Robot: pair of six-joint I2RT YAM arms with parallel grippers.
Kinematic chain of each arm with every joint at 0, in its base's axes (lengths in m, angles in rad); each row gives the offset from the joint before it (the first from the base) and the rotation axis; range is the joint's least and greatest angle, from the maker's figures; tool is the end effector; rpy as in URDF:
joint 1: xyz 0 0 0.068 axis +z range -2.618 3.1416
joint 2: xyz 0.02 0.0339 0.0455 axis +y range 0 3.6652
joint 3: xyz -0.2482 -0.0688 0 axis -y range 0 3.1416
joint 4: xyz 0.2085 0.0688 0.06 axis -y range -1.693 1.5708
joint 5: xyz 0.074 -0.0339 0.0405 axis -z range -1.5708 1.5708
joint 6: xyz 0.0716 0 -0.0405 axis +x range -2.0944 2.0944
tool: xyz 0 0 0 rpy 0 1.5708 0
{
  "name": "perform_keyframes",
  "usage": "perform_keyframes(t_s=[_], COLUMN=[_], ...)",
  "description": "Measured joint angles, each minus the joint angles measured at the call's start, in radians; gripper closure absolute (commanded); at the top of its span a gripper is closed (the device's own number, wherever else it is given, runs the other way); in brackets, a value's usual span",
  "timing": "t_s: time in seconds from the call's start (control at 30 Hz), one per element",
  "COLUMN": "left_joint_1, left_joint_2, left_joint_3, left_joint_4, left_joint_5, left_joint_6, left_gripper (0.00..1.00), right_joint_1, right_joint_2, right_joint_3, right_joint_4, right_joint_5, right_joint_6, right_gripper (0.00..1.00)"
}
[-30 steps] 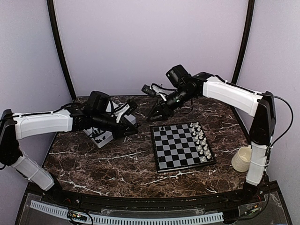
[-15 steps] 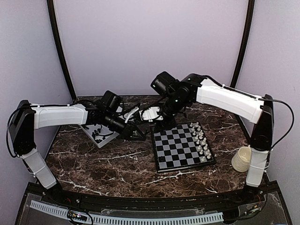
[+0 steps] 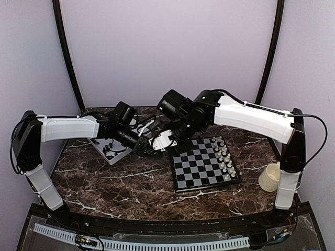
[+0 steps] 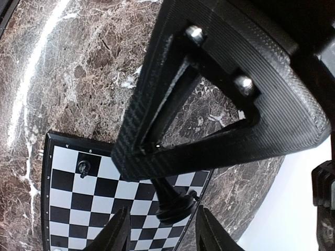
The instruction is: Set up the chess pieces on the board
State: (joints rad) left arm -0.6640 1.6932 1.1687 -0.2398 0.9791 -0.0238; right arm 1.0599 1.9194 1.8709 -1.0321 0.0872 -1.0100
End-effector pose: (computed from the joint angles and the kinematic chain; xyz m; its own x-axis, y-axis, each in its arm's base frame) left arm 0.2336 -0.2582 0.2285 -0.5643 0.4247 -0.7080 0.8024 0.0802 -0.5914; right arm 0.1934 0.3322 0.2684 0.4895 -0.8521 -0.1853 -0.8168 -0.3736 -0.4396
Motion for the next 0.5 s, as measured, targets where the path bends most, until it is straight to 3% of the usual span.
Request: perform_keyframes(t_s=[0.23, 0.5], left_joint_1=[0.0, 0.0], left_joint_2=[0.013, 0.027], left_joint_3=[0.007, 0.007], left_joint_4=[-0.004, -0.013], left_joint_5=[0.059, 0.101], left_joint_6=[-0.018, -0.031], left_gripper=[0.97, 0.96], right_joint_1=[0.018, 0.041], right_joint_2=[0.0, 0.0], right_joint_3=[0.0, -0.013], right_joint_4=[0.016, 0.019], right_joint_5=[0.035, 0.048], right_joint_6=[-0.009, -0.027], right_gripper=[0.61, 0.8])
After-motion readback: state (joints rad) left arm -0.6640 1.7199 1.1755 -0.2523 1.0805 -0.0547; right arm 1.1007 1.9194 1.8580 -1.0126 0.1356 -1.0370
